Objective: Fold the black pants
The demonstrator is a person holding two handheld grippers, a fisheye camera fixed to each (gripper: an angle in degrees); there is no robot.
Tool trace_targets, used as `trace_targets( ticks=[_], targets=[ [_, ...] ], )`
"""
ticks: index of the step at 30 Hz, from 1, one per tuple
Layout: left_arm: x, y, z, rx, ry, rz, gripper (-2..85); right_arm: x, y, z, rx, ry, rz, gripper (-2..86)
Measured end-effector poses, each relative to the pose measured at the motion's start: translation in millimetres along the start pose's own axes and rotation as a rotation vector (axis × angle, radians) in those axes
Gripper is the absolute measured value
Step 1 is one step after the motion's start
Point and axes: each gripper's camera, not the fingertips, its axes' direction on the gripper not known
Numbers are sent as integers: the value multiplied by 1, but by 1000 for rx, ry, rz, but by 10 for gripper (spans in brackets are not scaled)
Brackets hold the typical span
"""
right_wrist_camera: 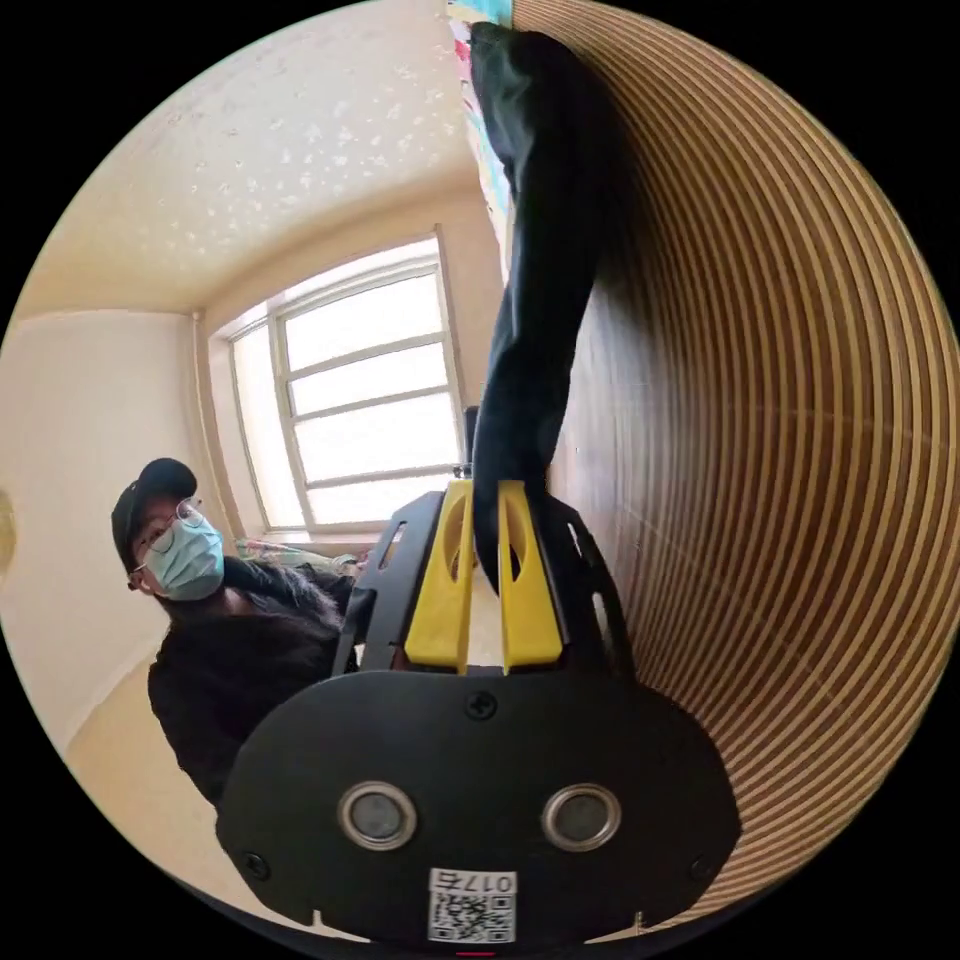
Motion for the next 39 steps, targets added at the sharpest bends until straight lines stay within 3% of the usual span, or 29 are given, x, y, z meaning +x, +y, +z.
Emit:
trace_targets(
  ticks=[3, 10, 12, 16, 25, 32, 35, 37, 39],
  targets=[
    [114, 25, 9, -2, 0, 252, 52, -101, 39, 18, -11, -88, -169, 29],
    [375, 69, 31, 37, -63, 757, 51, -368, 98, 70, -158, -59, -664, 17],
    [417, 70, 34, 64, -73, 820, 52, -410, 97, 82, -214, -106, -687, 16],
    [455, 51, 42, 130, -213, 795, 55, -463, 90, 92, -208, 1, -746, 14],
    [353, -42, 72, 111, -458, 474, 51, -367, 19, 65, -64, 285, -461, 16],
    [253, 1, 136, -81, -681, 340, 53, -273, 92, 86, -135, 634, -333, 25],
    [168, 57, 170, -241, -698, 149, 63, -173, 157, 85, -247, 677, -77, 38],
    [96, 98, 190, -389, -750, -103, 84, -93, 209, 81, -294, 752, 211, 55],
    [64, 114, 186, -406, -738, -230, 117, -62, 234, 75, -295, 793, 343, 83]
  ],
)
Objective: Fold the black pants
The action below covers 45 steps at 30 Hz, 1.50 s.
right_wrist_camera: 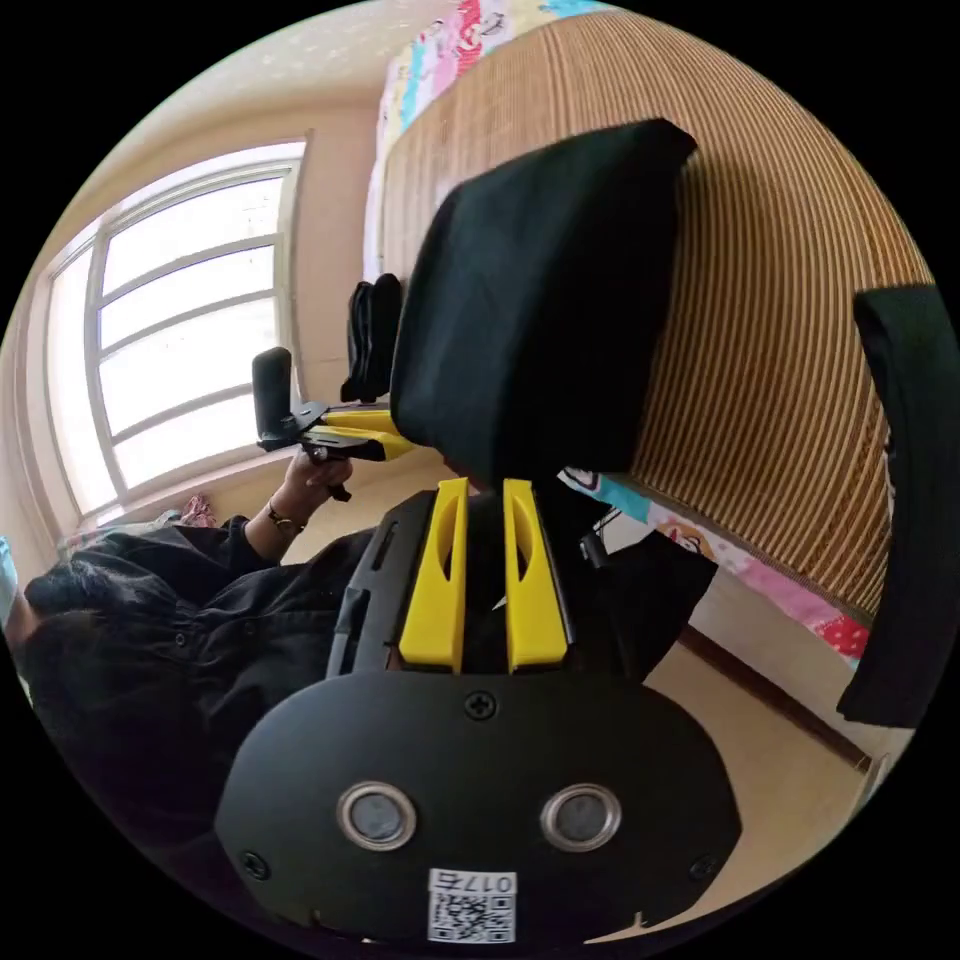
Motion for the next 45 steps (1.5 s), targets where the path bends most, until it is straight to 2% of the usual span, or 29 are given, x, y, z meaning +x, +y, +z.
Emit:
trace_targets(
  ticks=[2, 4, 7, 9, 12, 14, 16, 18, 22, 27, 29, 32, 35, 37, 39, 40, 42, 43, 45],
  targets=[
    [-19, 1, -10, 79, 105, -50, 132, 9, 5, -1, 48, -33, 46, 109],
    [-38, -11, -44, 241, 179, -71, 160, 8, -3, -18, 163, -56, 54, 135],
    [-63, -45, -76, 373, 146, -112, 186, 7, -38, -30, 239, -6, 46, 177],
    [-82, -76, -78, 354, 162, -138, 203, 11, -67, -25, 231, -30, 32, 197],
    [-103, -121, -60, 232, 205, -151, 209, 23, -103, -1, 176, -96, 39, 209],
    [-108, -134, -54, 199, 275, -116, 203, 27, -109, 16, 156, -124, 52, 209],
    [-116, -137, -40, 167, 442, -168, 182, 24, -99, 23, 188, -134, 51, 194],
    [-112, -128, -35, 186, 478, -185, 153, 22, -87, 27, 155, -188, 32, 168],
    [-65, -98, -32, 207, 437, -125, 118, 15, -28, 16, 166, -342, -34, 111],
    [28, -86, -31, 225, 527, 13, 109, -6, 59, -59, 271, -359, -160, 97],
    [71, -93, -28, 231, 540, 82, 110, -16, 89, -96, 277, -307, -227, 97],
    [140, -121, -9, 229, 545, 184, 111, -39, 133, -161, 289, -121, -320, 98],
    [189, -164, 35, 135, 579, 227, 111, -46, 154, -214, 243, 177, -280, 102],
    [223, -188, 78, 35, 428, 296, 89, -38, 154, -235, 216, 492, -139, 93],
    [231, -196, 107, -68, 306, 252, 55, -29, 148, -239, 216, 707, 35, 62],
    [233, -195, 117, -113, 329, 237, 49, -28, 146, -236, 265, 811, 147, 44],
    [234, -183, 112, -101, 363, 283, 57, -33, 144, -215, 363, 825, 148, 29],
    [231, -171, 104, -80, 311, 292, 52, -31, 139, -189, 382, 785, 91, 21],
    [217, -150, 87, -49, 214, 280, 51, -4, 121, -136, 316, 766, 141, 13]
  ],
)
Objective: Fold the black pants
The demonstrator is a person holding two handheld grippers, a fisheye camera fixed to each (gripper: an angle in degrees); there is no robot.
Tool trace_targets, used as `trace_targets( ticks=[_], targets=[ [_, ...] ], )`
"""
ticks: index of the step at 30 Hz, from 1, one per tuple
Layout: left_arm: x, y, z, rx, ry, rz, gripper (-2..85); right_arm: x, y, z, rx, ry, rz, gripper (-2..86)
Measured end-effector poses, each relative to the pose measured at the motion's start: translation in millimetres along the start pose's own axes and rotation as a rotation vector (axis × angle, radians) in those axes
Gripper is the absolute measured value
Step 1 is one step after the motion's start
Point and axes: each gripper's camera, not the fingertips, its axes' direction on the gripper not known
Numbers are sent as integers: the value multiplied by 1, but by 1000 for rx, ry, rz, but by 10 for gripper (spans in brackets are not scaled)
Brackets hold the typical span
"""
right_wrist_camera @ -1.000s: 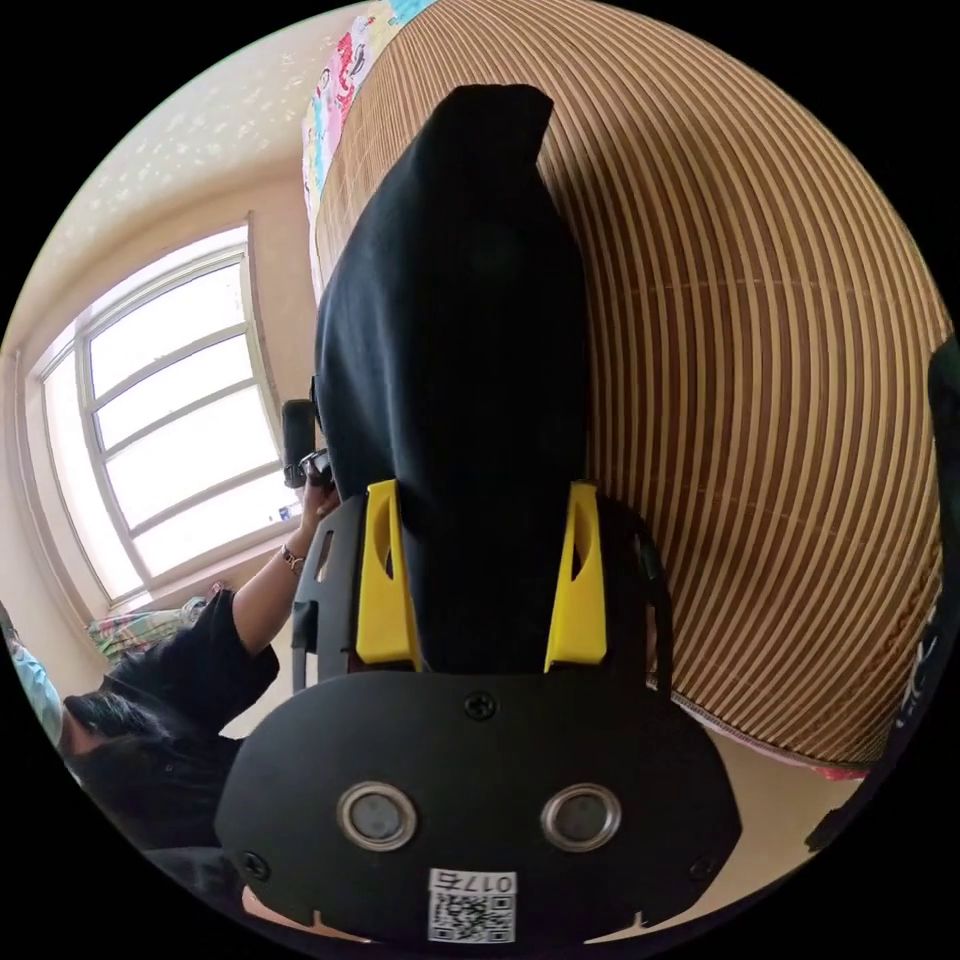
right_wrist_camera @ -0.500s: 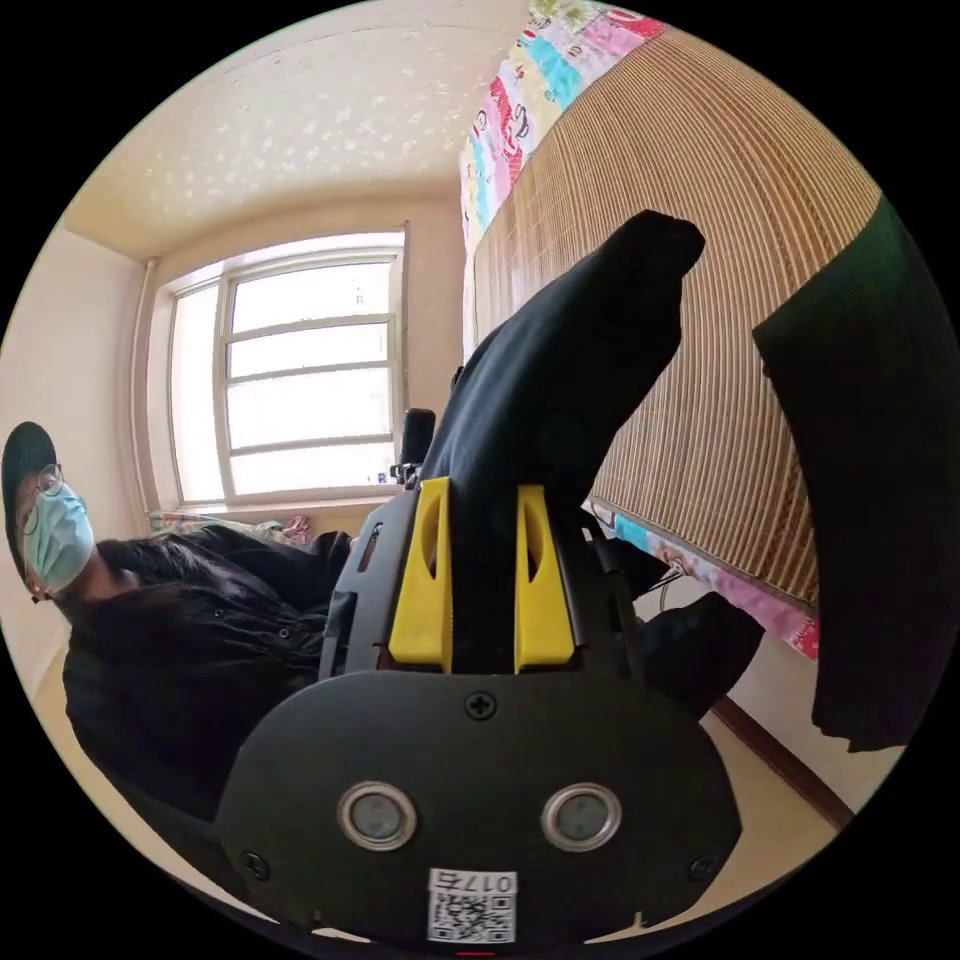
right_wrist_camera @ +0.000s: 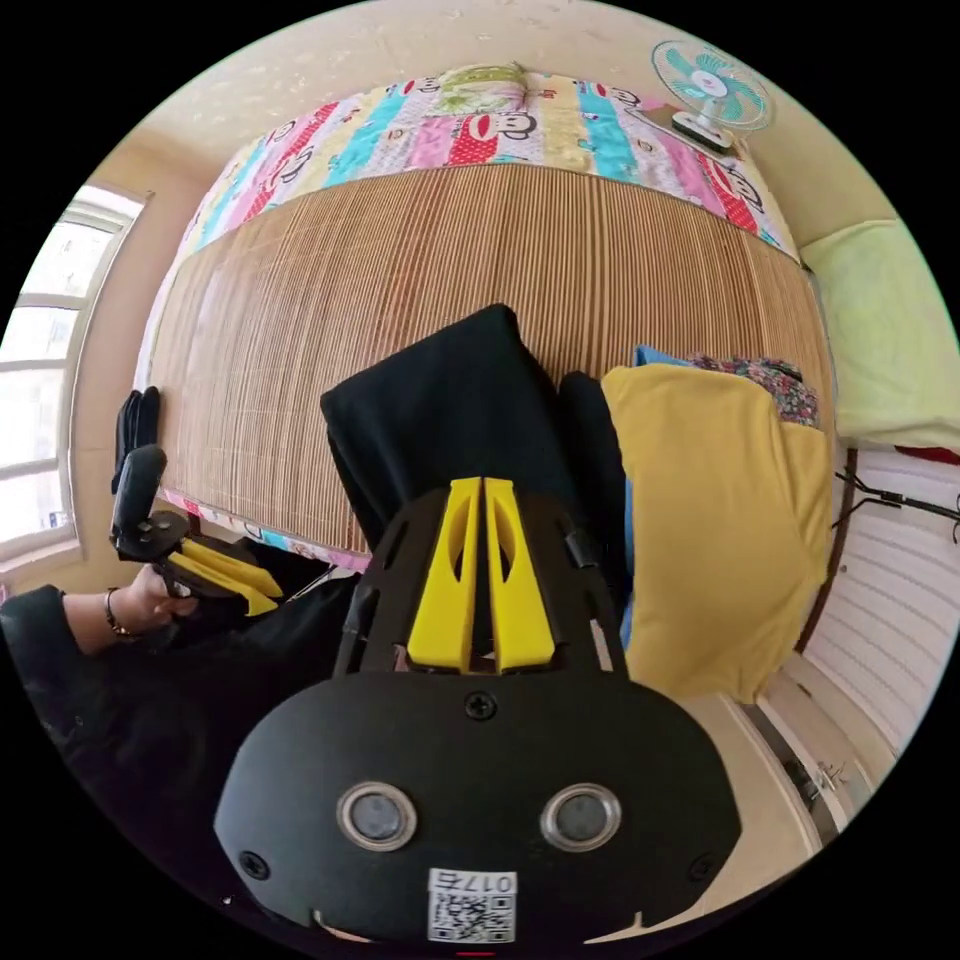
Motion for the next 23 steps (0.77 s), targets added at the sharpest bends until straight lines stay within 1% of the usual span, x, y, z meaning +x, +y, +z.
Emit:
trace_targets(
  ticks=[1, 2, 3, 4, 5, 6, 7, 8, 10, 11, 12, 13, 14, 15, 16, 17, 19, 20, 22, 23],
  targets=[
    [-5, 19, -15, 23, -44, -11, 51, -11, 0, 55, -109, 23, 35, 11],
    [-8, 30, -23, 40, -68, -21, 50, -17, 4, 78, -107, 23, 48, 9],
    [-14, 54, -43, 80, -132, -47, 47, -30, 21, 103, -8, 50, 91, 8],
    [-17, 78, -64, 123, -227, -73, 44, -42, 37, 112, 96, 82, 121, 7],
    [-18, 91, -75, 144, -288, -82, 41, -48, 44, 112, 140, 96, 140, 6],
    [-14, 116, -96, 185, -435, -89, 34, -56, 52, 112, 188, 95, 203, 5],
    [-5, 141, -117, 228, -624, -84, 24, -61, 55, 113, 182, 75, 256, 5],
    [1, 155, -127, 251, -728, -82, 19, -64, 56, 113, 171, 70, 264, 5],
    [31, 212, -161, 404, -1138, -65, 4, -74, 60, 114, 143, 62, 244, 4],
    [37, 228, -169, 460, -1227, -66, 2, -76, 61, 115, 138, 57, 242, 4],
    [46, 261, -186, 591, -1370, -103, 0, -77, 62, 116, 122, 33, 261, 3],
    [49, 293, -205, 740, -1456, -195, -1, -77, 61, 115, 92, 9, 298, 3],
    [49, 309, -215, 811, -1472, -249, -2, -77, 60, 113, 73, 2, 320, 3],
    [43, 341, -237, 928, -1442, -341, -2, -80, 56, 106, 32, -1, 373, 2],
    [31, 373, -261, 1019, -1345, -423, -2, -89, 53, 96, 21, 9, 413, 2],
    [22, 390, -274, 1061, -1286, -467, -1, -95, 53, 89, 40, 13, 428, 2],
    [-22, 465, -316, 1234, -1048, -675, 2, -129, 61, 55, 191, 32, 503, 2],
    [-35, 487, -324, 1281, -989, -735, 3, -139, 64, 48, 220, 35, 521, 2],
    [-86, 573, -346, 1484, -764, -931, 14, -178, 69, 25, 302, 17, 564, 2],
    [-97, 592, -350, 1525, -724, -960, 17, -187, 70, 21, 319, 6, 565, 2]
  ],
)
